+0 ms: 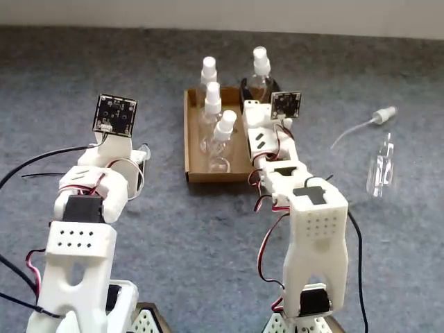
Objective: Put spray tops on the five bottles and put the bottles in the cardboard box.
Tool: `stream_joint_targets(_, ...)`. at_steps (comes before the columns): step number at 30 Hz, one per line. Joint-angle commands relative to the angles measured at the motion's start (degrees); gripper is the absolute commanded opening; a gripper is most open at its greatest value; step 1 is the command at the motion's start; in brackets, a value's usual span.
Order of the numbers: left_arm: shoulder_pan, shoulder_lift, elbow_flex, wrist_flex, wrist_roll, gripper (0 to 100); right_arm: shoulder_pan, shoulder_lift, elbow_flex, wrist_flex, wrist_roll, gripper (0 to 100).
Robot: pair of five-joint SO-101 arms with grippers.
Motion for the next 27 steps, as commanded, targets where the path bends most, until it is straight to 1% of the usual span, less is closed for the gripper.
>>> stream_joint_targets(1, -0.75, -0.22, -0.48, -1.23, -0.18, 14, 0.31, -0.92, -3.21, -1.45, -0.09, 0.7)
stream_joint_targets(7, -0.75, -0.22, -0.48, -1.23, -0.18, 14, 0.22, -0.84, -3.21, -1.45, -0.09, 1.4)
stream_joint_targets(12, -0.75, -0.22, -0.48, -1.23, -0.18, 14, 0.13, -0.84, -3.21, -1.36, -0.09, 14.1)
stream_joint_targets(14, -0.75, -0.22, -0.48, -1.23, -0.18, 14, -0.48, -0.84, -3.21, -1.27, -0.09, 16.7)
stream_joint_targets(25, -0.92, -0.22, -0.57, -1.23, -0.18, 14, -1.27, -0.75, -3.03, -1.01, -0.09, 17.0)
stream_joint_targets(27, -0.92, -0.22, -0.57, -1.23, -0.18, 14, -1.27, -0.75, -3.03, 0.48, 0.0, 17.1)
